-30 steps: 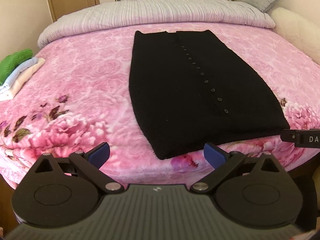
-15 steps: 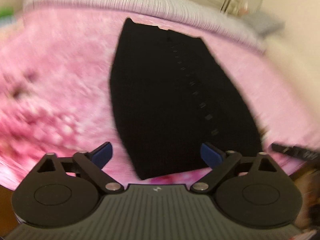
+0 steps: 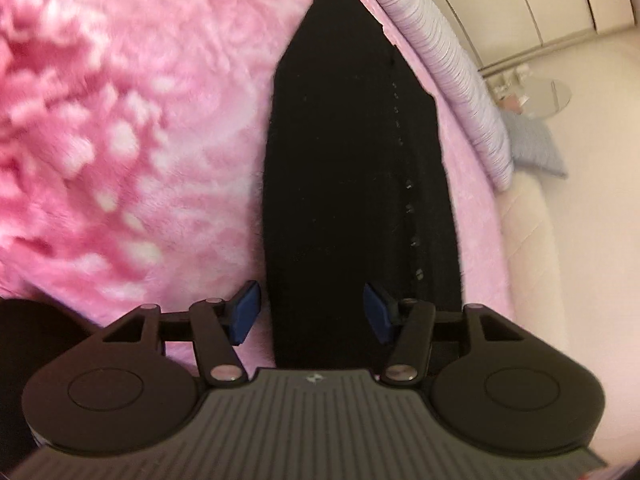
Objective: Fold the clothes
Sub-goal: 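Grasp the garment's hem corner with the left gripper while the right grasps the other corner, then lift the hem with both grippers and fold it over toward the collar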
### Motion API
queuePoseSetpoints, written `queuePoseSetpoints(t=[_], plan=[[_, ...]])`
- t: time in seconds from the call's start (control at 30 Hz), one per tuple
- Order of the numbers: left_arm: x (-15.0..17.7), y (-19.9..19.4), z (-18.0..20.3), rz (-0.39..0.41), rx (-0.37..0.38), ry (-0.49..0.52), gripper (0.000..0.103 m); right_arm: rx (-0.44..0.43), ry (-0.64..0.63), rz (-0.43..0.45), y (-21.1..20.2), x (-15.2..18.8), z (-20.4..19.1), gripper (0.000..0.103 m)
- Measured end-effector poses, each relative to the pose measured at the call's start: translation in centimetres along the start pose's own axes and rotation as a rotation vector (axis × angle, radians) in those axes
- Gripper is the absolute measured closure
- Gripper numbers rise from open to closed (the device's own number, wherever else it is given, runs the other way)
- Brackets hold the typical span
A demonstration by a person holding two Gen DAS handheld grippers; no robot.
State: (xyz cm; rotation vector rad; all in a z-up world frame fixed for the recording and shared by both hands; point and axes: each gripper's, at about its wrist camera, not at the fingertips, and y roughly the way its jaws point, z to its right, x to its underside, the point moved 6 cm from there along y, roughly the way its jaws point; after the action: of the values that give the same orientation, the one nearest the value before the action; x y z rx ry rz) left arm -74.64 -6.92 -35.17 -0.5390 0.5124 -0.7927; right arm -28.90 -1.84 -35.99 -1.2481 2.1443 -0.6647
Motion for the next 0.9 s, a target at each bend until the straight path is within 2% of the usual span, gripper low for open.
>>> queuePoseSetpoints(t=[0.1, 0.2, 0.27, 0.3, 0.33, 0.4, 0.47, 0.57, 0.7, 0.8, 0.9], plan=[[-0.6, 0.8, -0.4, -0.014, 0.040, -0.039, 0.052, -0.027, 0.026, -0.015, 0.7, -0.7, 0.2, 0.057], [-0.9, 1.2, -0.2, -0.021, 0.071, -0.036, 0.052, -0.060, 0.035, -0.023, 1.0, -1.2, 0.3, 0.057], [-0.9, 1.7, -0.2, -0.024, 0.099, -0.048, 0.053, -0.090, 0.038, -0.026, 1.2, -1.4, 0.4, 0.063], [-0.8, 2.0, -0.2, -0.030, 0.118, -0.054, 0.058, -0.113, 0.039, -0.027, 1.4, -1.4, 0.3, 0.067], [-0.6, 2.4, -0.2, -0.037, 0.137, -0.060, 0.063, -0.132, 0.044, -0.027, 1.7, -1.4, 0.3, 0.079], [-0.1, 3.1, -0.4, -0.059, 0.155, -0.080, 0.083, -0.157, 0.065, -0.027, 2.7, -1.3, 0.4, 0.082], [0.3, 3.2, -0.9, -0.059, 0.144, -0.094, 0.094, -0.170, 0.092, -0.014, 2.9, -1.2, 0.5, 0.086], [0.2, 2.2, -1.1, -0.024, 0.163, -0.077, 0.095, -0.174, 0.090, 0.025, 1.6, -0.9, -0.1, 0.089], [0.1, -0.1, 0.7, 0.029, 0.188, 0.023, 0.096, -0.195, 0.076, 0.075, -1.1, -0.1, -1.1, 0.091], [0.6, -2.0, 1.6, 0.040, 0.205, 0.076, 0.096, -0.209, 0.069, 0.099, -2.8, 1.0, -2.1, 0.092], [1.9, -4.0, 1.0, 0.036, 0.206, 0.082, 0.096, -0.214, 0.069, 0.105, -4.2, 3.0, -2.7, 0.092]])
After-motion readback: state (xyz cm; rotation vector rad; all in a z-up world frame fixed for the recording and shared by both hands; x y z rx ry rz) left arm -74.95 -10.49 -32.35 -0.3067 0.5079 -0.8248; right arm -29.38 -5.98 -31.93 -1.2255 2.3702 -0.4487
